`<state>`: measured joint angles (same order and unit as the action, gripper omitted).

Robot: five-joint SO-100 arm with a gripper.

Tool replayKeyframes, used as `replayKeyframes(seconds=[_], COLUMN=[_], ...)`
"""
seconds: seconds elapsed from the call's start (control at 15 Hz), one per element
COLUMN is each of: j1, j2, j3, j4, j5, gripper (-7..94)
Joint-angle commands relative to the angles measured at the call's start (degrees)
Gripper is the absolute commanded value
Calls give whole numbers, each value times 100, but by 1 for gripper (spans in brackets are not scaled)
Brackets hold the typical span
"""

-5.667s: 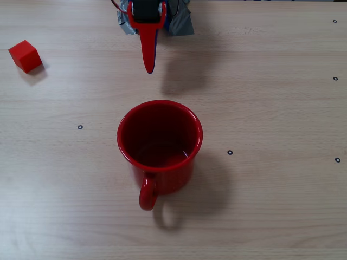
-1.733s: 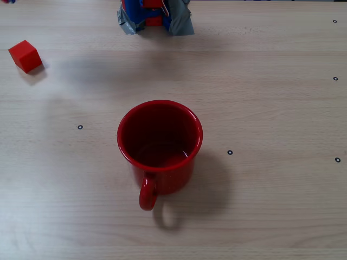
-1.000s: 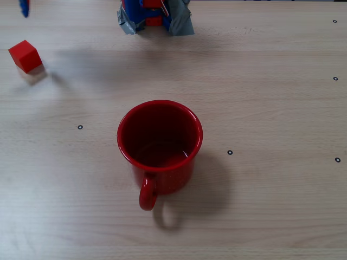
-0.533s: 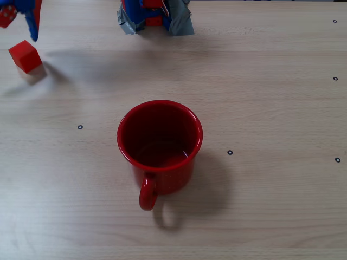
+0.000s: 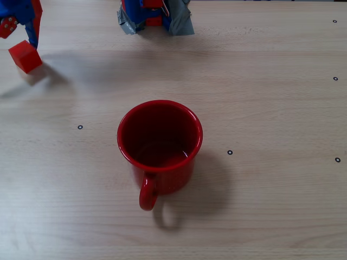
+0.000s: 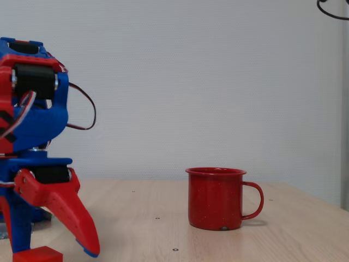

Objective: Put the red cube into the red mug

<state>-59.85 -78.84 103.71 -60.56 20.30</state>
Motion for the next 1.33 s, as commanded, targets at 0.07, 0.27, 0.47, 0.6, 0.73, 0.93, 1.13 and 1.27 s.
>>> replayKeyframes(seconds=[0.07,0.27,0.47,0.6,0.73,0.93,1.13,1.27], j1=[18,26,0,-18,-18,-97,-211,-220], j2=[-229,-202,-185,-176,-176,-193,-44,-141], j3=[-62,-97,-149,-167,-193,-290,-1547,-2294], j4=[0,44,62,88,44,-18,-1380,-2224], j5=[9,-18,-44,-79,-79,-44,-44,-26], gripper=[56,42,14,2,0,0,0,0])
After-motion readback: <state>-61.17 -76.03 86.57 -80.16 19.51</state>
